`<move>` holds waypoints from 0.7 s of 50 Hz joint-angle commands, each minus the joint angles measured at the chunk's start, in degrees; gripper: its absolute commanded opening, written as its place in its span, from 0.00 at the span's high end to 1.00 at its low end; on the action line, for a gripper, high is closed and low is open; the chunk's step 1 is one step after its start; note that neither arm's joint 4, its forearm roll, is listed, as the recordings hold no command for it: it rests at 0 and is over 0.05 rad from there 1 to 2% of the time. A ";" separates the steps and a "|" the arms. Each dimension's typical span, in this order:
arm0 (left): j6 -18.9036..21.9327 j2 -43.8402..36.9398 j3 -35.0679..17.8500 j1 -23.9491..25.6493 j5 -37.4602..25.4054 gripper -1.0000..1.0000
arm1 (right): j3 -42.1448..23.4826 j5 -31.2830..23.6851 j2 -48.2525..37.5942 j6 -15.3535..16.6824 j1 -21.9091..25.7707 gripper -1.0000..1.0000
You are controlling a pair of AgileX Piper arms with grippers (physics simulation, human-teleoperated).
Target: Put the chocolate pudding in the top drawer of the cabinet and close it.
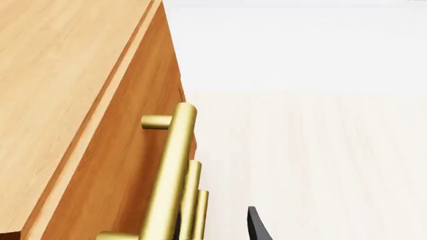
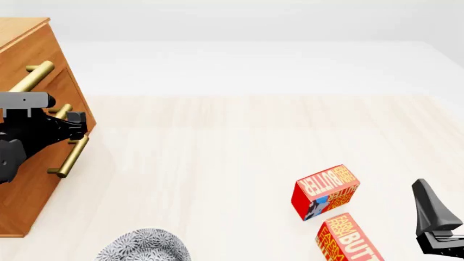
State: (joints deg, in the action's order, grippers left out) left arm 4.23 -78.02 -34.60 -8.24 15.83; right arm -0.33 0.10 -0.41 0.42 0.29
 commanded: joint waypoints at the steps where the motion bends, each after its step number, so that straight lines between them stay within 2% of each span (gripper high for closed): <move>1: 0.40 -1.91 -1.21 -3.93 0.33 0.00 | -0.01 -0.02 0.03 0.03 0.01 0.00; 17: 0.35 -2.19 -2.29 -9.44 -0.06 0.00 | 0.00 0.01 0.01 0.01 0.00 0.00; 29: 1.86 8.30 0.73 -10.19 -4.48 0.00 | 0.01 0.01 0.02 0.00 0.00 0.00; 35: 2.15 16.43 3.39 -9.90 -8.62 0.00 | 0.01 0.00 0.01 0.00 0.00 0.00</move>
State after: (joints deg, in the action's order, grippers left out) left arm 5.86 -72.19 -33.15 -9.99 11.10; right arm -0.32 0.10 -0.40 0.42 0.29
